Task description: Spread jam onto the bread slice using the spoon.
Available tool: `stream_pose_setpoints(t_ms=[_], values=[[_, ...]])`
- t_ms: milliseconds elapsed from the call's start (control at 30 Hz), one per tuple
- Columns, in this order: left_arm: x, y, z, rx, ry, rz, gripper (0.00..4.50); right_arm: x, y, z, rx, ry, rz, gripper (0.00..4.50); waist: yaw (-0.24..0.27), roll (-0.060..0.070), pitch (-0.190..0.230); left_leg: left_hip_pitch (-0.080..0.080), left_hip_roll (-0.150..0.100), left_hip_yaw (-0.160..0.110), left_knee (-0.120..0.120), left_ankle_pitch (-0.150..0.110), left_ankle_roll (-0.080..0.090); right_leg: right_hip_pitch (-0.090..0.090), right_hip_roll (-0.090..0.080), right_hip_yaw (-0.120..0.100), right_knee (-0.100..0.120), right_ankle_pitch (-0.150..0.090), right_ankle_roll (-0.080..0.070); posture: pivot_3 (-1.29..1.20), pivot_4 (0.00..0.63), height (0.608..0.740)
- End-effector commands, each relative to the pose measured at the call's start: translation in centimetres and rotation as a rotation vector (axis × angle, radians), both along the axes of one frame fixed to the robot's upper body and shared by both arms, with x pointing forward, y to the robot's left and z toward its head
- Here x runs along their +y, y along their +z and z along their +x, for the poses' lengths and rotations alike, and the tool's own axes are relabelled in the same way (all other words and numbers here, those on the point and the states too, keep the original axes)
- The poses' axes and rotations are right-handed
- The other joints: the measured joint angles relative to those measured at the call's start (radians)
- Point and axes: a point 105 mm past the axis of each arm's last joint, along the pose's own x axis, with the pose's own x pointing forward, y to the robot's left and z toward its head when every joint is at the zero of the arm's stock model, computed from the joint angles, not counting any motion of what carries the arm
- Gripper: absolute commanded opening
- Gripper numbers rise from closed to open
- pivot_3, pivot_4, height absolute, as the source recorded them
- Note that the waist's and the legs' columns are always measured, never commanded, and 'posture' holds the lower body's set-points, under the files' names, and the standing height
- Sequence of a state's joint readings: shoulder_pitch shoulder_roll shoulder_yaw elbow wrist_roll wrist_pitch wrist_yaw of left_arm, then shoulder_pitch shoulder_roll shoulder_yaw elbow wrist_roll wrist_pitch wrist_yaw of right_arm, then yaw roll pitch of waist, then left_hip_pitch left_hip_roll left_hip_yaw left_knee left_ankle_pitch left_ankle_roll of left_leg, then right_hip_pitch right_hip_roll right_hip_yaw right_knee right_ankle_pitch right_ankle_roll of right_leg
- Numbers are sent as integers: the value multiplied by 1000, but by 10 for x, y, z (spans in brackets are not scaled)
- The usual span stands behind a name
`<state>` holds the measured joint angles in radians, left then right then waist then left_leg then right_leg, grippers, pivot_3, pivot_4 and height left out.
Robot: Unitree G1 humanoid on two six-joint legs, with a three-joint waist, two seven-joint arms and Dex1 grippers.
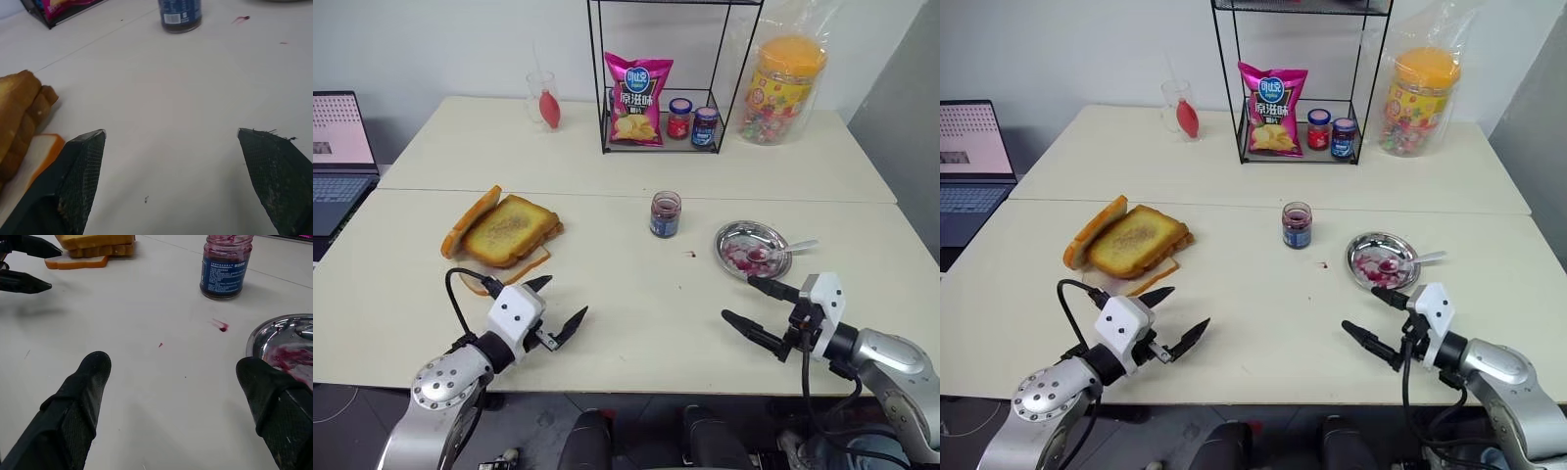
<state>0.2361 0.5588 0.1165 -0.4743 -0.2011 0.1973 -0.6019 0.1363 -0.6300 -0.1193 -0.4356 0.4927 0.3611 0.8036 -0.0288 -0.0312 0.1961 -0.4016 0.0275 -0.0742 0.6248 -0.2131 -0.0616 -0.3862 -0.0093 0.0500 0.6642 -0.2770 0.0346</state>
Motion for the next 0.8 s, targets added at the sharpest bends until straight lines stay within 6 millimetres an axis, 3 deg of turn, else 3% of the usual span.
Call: stream_pose_setpoints(t_ms=[33,267,367,567,800], values=[[-5,24,-4,-129,-46,-16,4500,6,11,-2,-55,23,-4,4482,0,0,0,0,0,0,0,0,0,0,0,0,0,0,0,0,150,740],[13,43,2,-277,123,-46,4500,11,18,2,-76,35,16,4482,0,0,0,0,0,0,0,0,0,0,0,1,0,0,0,0,150,740],[48,63,9,-341,350,-188,4500,17,21,5,-85,52,28,4482,1,0,0,0,0,1,0,0,0,0,0,1,0,0,0,0,150,740],[98,82,20,-352,562,-345,4500,30,30,10,-108,107,46,4482,0,0,0,0,0,-1,1,0,0,1,1,-1,1,1,1,0,150,740],[124,78,33,-271,614,-336,4500,57,47,10,-103,219,74,4482,0,0,0,0,0,0,2,0,0,1,2,0,1,4,6,0,150,740]])
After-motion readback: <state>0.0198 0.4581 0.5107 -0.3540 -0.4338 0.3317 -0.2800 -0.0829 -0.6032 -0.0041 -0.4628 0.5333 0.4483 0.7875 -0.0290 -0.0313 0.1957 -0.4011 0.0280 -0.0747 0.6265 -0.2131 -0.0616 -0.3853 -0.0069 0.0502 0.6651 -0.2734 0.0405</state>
